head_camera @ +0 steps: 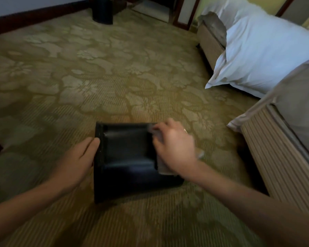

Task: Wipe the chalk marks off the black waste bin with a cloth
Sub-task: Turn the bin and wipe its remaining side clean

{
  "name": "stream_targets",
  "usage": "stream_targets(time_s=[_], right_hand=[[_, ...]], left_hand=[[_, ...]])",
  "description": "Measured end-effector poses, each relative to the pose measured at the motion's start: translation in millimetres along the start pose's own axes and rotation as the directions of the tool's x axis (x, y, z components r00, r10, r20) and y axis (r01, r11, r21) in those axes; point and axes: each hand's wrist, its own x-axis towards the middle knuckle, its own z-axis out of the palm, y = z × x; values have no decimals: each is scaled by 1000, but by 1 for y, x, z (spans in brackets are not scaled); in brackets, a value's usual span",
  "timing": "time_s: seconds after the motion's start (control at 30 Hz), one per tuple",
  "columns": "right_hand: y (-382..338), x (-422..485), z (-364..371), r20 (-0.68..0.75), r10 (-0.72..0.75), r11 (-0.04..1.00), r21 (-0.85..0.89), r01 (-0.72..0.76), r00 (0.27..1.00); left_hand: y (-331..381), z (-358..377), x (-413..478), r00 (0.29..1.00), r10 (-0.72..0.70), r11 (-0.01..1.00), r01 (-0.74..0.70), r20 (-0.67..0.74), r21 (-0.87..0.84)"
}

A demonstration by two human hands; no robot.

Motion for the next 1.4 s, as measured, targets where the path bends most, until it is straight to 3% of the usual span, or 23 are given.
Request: stream_targets(time_s=[0.13,0.23,0.3,0.37,0.43,0.5,0.7,0.8,0.87,0.97,1.07,1.2,1.3,1.4], right_hand=[[-66,-7,22,-35,-266,963,43,267,963],[-60,-7,21,37,-404,914,-39,405,914],[-23,-3,15,69,-335,931,-130,342,940],[26,5,5,66,-148,966,-204,159,987],[55,14,-5,77,78,979,-195,-62,994],[45,20,-2,49,141,980,-148,-132,989],[-95,1,28,5,-264,962,80,263,965],[-85,5,25,9,-333,941,60,332,943],[-39,14,20,26,-257,966,12,256,966],[46,25,6,58,36,988,-153,-26,998],[65,23,1,69,169,982,-102,-162,983],[-8,7,12,-3,-74,997,-7,74,997],[-63,-9,19,-2,-299,954,23,299,954],[-51,-10,16,23,-369,930,15,368,929]], left_hand=[[-9,2,0,998,56,998,-56,8,-33],[-10,2,-4,996,81,996,-80,37,-45],[-11,2,-8,996,79,996,-77,34,-46],[-13,3,-12,997,77,996,-75,31,-54],[-13,4,-18,997,70,996,-67,41,-50],[-13,3,-24,996,77,996,-75,54,-39],[-6,8,-46,983,179,984,-180,50,7],[-1,11,-51,978,208,977,-209,30,31],[-2,8,-52,985,169,986,-169,44,3],[-3,1,-53,986,99,995,-102,137,13],[0,-6,-38,986,32,998,-40,161,51],[12,-4,-10,984,-83,989,101,156,-110],[7,-1,-10,983,-97,983,119,156,-139],[4,-1,-16,981,-94,981,120,171,-150]])
